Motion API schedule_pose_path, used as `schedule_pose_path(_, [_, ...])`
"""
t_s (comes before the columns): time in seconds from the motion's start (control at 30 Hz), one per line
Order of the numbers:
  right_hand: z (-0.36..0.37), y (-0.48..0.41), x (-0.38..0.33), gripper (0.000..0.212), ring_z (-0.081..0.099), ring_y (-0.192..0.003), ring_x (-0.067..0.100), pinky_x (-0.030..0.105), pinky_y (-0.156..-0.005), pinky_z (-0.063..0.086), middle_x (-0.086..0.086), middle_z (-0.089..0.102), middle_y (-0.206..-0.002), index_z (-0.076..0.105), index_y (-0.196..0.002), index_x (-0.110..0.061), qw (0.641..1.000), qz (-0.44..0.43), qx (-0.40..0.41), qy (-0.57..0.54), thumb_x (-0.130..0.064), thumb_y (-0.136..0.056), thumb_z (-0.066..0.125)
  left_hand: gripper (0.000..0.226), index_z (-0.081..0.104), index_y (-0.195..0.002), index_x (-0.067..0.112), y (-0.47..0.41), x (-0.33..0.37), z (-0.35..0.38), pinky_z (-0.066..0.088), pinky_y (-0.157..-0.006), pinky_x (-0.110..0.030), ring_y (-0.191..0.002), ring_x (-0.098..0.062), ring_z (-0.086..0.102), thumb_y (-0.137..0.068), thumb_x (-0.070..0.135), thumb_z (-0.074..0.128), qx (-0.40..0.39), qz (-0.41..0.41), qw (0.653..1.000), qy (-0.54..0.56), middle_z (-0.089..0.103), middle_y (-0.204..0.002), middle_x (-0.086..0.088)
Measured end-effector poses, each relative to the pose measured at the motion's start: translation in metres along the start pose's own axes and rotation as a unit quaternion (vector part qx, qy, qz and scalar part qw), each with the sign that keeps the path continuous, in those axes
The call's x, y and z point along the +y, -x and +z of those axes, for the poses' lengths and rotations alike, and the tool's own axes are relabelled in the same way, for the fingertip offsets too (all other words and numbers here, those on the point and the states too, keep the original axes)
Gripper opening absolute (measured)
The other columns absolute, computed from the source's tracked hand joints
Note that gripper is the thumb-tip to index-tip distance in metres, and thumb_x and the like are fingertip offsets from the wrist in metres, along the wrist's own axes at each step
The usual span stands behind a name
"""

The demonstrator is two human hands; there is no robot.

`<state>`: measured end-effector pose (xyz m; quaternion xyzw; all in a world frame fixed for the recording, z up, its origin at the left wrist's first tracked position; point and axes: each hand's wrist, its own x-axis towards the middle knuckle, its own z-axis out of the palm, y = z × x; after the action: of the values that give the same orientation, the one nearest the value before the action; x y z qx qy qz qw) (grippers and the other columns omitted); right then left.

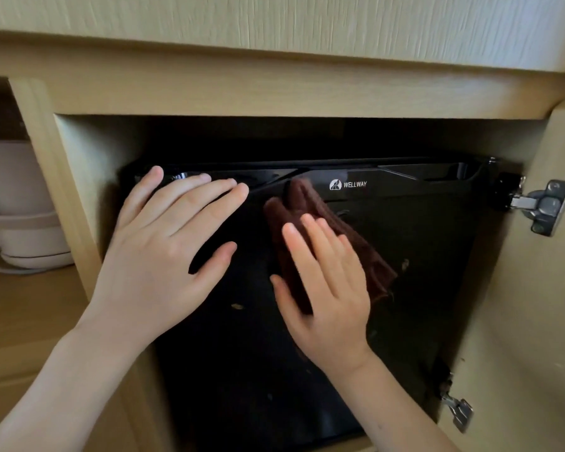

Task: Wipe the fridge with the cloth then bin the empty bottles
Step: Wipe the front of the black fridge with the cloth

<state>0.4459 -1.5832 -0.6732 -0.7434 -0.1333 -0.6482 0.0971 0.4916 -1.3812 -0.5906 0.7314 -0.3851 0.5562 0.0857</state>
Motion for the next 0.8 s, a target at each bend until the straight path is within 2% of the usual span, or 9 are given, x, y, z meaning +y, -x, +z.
schedule_pose_path(0.07, [-0.008, 0.018, 0.010, 0.060, 0.037, -0.146, 0.018, 0.038, -0.120, 0.028, 0.001, 0.039, -0.156, 0.041, -0.149, -0.021, 0.995, -0.081, -0.053, 0.021, -0.019, -0.094, 0.067, 0.052, 0.050, -0.145, 0.019, 0.000, 0.001, 0.000, 0.016, -0.123, -0.042, -0.134, -0.020, 0.048, -0.094, 0.029, 0.058, -0.002, 0.000, 1.000, -0.001, 0.056, -0.143, 0.001])
schedule_pose_path(0.13, [-0.019, 0.021, 0.029, 0.059, 0.038, -0.145, 0.019, 0.040, -0.120, 0.028, 0.000, 0.040, -0.157, 0.042, -0.149, -0.021, 0.994, -0.090, -0.057, 0.032, -0.019, -0.095, 0.065, 0.052, 0.050, -0.145, 0.019, 0.001, 0.003, 0.001, 0.014, -0.123, -0.042, -0.134, -0.020, 0.048, -0.095, 0.028, 0.057, 0.002, -0.006, 1.000, 0.003, 0.055, -0.143, 0.001])
schedule_pose_path(0.23, [-0.029, 0.001, 0.050, 0.054, 0.037, -0.146, 0.020, 0.047, -0.119, 0.030, 0.000, 0.040, -0.155, 0.041, -0.149, -0.014, 0.996, 0.067, 0.059, 0.012, -0.022, -0.099, 0.060, 0.051, 0.052, -0.143, 0.018, 0.001, 0.004, 0.003, 0.013, -0.123, -0.041, -0.132, -0.019, 0.049, -0.094, 0.026, 0.058, 0.013, -0.015, 1.000, 0.013, 0.057, -0.140, 0.001])
schedule_pose_path(0.3, [-0.028, -0.015, 0.049, 0.053, 0.036, -0.146, 0.015, 0.050, -0.117, 0.035, 0.000, 0.039, -0.153, 0.040, -0.149, -0.011, 0.975, 0.172, 0.141, -0.018, -0.023, -0.100, 0.058, 0.051, 0.053, -0.143, 0.019, 0.001, 0.005, 0.004, 0.013, -0.123, -0.042, -0.130, -0.019, 0.050, -0.092, 0.026, 0.059, 0.014, -0.021, 0.999, 0.020, 0.058, -0.139, 0.002])
schedule_pose_path(0.4, [-0.013, -0.023, 0.028, 0.052, 0.036, -0.145, 0.014, 0.051, -0.115, 0.038, 0.002, 0.040, -0.153, 0.040, -0.149, -0.010, 0.956, 0.225, 0.186, -0.020, -0.026, -0.101, 0.054, 0.051, 0.053, -0.142, 0.019, 0.000, 0.006, 0.002, 0.012, -0.123, -0.041, -0.129, -0.018, 0.049, -0.091, 0.025, 0.060, 0.010, -0.025, 0.999, 0.030, 0.058, -0.138, 0.003])
schedule_pose_path(0.5, [0.001, -0.015, 0.005, 0.052, 0.040, -0.143, 0.023, 0.048, -0.117, 0.036, 0.008, 0.041, -0.154, 0.038, -0.149, -0.012, 0.967, 0.202, 0.157, -0.010, -0.029, -0.102, 0.052, 0.052, 0.053, -0.142, 0.019, -0.001, 0.007, 0.000, 0.010, -0.124, -0.039, -0.129, -0.016, 0.048, -0.091, 0.025, 0.061, -0.002, -0.025, 0.999, 0.036, 0.058, -0.139, 0.004])
schedule_pose_path(0.6, [0.001, -0.005, 0.000, 0.051, 0.034, -0.147, 0.023, 0.038, -0.122, 0.025, 0.005, 0.037, -0.155, 0.035, -0.150, -0.015, 0.987, 0.127, 0.094, -0.005, -0.027, -0.103, 0.052, 0.052, 0.052, -0.143, 0.019, 0.000, 0.007, -0.002, 0.010, -0.124, -0.040, -0.130, -0.017, 0.048, -0.092, 0.025, 0.060, -0.007, -0.023, 0.999, 0.031, 0.057, -0.140, 0.003])
schedule_pose_path(0.7, [-0.013, 0.005, 0.020, 0.052, 0.031, -0.149, 0.021, 0.040, -0.123, 0.022, 0.002, 0.034, -0.156, 0.034, -0.151, -0.014, 0.997, 0.067, 0.038, -0.011, -0.020, -0.102, 0.054, 0.052, 0.051, -0.144, 0.019, 0.001, 0.007, 0.001, 0.011, -0.124, -0.041, -0.132, -0.020, 0.048, -0.093, 0.026, 0.059, -0.001, -0.022, 1.000, 0.020, 0.057, -0.141, 0.001])
schedule_pose_path(0.8, [-0.035, 0.009, 0.053, 0.052, 0.034, -0.147, 0.022, 0.050, -0.121, 0.028, 0.009, 0.039, -0.156, 0.037, -0.151, -0.010, 0.985, 0.156, 0.071, 0.009, -0.019, -0.102, 0.053, 0.051, 0.051, -0.144, 0.018, 0.002, 0.008, 0.004, 0.013, -0.124, -0.043, -0.137, -0.023, 0.046, -0.094, 0.027, 0.057, 0.011, -0.019, 1.000, 0.006, 0.057, -0.142, -0.001])
